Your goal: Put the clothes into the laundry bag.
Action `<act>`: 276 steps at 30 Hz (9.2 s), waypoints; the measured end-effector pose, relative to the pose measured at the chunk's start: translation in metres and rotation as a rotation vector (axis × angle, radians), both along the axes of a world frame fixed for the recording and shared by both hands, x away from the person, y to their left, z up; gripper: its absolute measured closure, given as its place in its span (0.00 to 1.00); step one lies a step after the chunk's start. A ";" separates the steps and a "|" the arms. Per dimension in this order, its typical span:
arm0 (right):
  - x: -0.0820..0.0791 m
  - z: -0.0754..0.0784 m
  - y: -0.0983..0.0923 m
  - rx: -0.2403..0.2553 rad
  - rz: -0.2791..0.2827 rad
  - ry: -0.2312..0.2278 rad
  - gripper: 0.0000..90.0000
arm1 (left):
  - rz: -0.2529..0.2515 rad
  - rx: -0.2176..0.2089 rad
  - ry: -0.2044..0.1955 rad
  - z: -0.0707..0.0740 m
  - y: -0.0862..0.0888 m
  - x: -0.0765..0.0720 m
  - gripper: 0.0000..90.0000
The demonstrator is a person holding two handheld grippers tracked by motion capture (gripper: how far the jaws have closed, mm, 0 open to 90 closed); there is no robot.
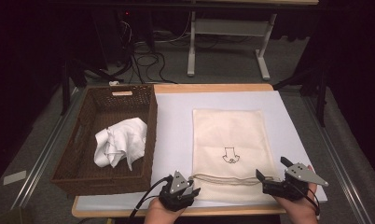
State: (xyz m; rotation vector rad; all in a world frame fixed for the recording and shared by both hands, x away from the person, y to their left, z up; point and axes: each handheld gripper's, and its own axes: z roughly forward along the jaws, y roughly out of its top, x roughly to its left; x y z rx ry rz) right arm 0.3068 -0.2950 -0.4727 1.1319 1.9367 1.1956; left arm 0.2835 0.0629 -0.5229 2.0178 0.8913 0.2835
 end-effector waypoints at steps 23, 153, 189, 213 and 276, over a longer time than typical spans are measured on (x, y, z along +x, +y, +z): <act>-0.001 0.000 0.002 -0.009 0.001 0.001 0.00 | 0.004 0.069 -0.034 -0.005 -0.012 -0.006 0.95; 0.138 -0.033 -0.066 -0.084 -0.422 0.298 0.90 | 0.049 0.001 -0.162 0.025 0.016 -0.003 0.25; 0.005 -0.006 0.014 -0.030 0.003 0.109 0.00 | 0.078 0.007 -0.210 0.034 0.013 -0.008 0.00; 0.001 -0.002 0.018 -0.046 0.035 0.087 0.00 | 0.233 -0.009 -0.391 0.104 0.083 -0.030 0.01; 0.006 -0.004 0.005 0.022 0.074 0.072 0.00 | 0.570 0.030 -0.214 0.123 0.187 0.084 0.00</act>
